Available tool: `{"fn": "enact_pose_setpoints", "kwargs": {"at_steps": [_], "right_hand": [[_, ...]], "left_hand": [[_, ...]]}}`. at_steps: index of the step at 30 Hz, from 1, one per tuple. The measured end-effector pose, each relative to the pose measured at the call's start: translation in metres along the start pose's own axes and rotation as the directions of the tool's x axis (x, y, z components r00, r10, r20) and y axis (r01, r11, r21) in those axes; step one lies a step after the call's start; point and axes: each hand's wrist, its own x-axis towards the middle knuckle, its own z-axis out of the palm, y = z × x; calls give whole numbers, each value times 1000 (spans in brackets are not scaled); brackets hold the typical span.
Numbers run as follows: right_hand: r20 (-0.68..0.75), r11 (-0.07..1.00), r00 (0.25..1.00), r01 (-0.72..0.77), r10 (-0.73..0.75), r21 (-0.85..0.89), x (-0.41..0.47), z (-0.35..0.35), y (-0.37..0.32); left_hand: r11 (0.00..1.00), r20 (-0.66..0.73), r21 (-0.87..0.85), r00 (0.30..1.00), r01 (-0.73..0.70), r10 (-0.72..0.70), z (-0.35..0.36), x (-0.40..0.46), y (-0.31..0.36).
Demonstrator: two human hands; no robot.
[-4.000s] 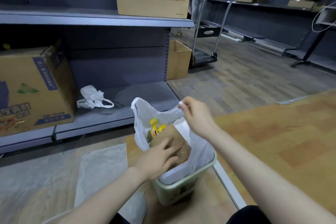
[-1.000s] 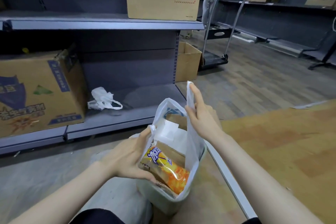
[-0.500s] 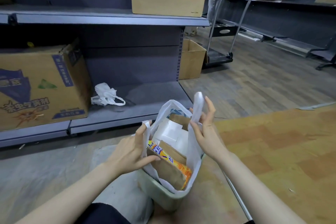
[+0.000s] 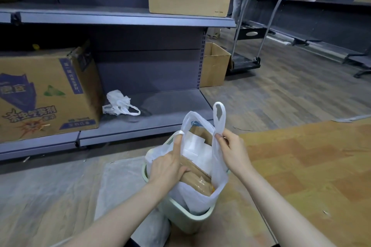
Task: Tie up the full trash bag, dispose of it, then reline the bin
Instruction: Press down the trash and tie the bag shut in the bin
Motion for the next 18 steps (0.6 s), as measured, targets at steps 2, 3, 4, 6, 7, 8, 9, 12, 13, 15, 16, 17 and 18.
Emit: {"fn": "enact_pose_setpoints", "kwargs": {"at_steps": [2, 3, 4, 6, 7, 8, 9, 12, 13, 15, 16, 17, 18], "right_hand": [[23, 1000, 1000, 6, -6, -7, 0, 5, 2], [30, 1000, 1000, -7, 8, -30, 3, 7, 2], [48, 999, 999, -17, 19, -30, 5, 7, 1], [115, 999, 993, -20, 14, 43, 9, 9, -1], [161, 999, 987, -27, 20, 37, 8, 11, -2], [217, 999, 976, -27, 35, -42, 7, 15, -1], [250, 982, 968, 12, 36, -188, 6, 21, 1], [254, 917, 966, 53, 53, -395, 7, 36, 9], [242, 929, 966, 7, 89, -370, 10, 38, 11], [221, 929, 969, -22, 111, -370, 17, 39, 14], [220, 916, 969, -12, 109, -401, 20, 39, 17], [219, 901, 970, -4, 110, -434, 22, 39, 20], [222, 882, 968, 2, 116, -471, 23, 40, 23]], "left_hand": [[1000, 2, -1, 1000, -5, 5, 7, 2, -3], [1000, -14, -7, 1000, -5, 5, 8, 1, -3], [1000, -20, -5, 1000, -2, 2, 5, -1, -2], [1000, -5, -11, 1000, -15, 15, 3, -5, 2], [999, 4, -39, 1000, -25, 25, 2, -7, 3], [997, 4, -74, 1000, -25, 25, 1, -9, 4], [993, -31, -110, 999, -46, 42, 0, -12, 3], [971, -187, -114, 964, -210, 187, -2, -19, -1], [971, -202, -106, 961, -212, 188, -1, -23, -3], [969, -127, -150, 976, -195, 177, -2, -23, -7], [974, -50, -163, 987, -157, 150, -3, -24, -8], [974, 12, -182, 991, -132, 136, -4, -24, -9], [977, 37, -175, 991, -123, 131, -4, -23, -11]]}}
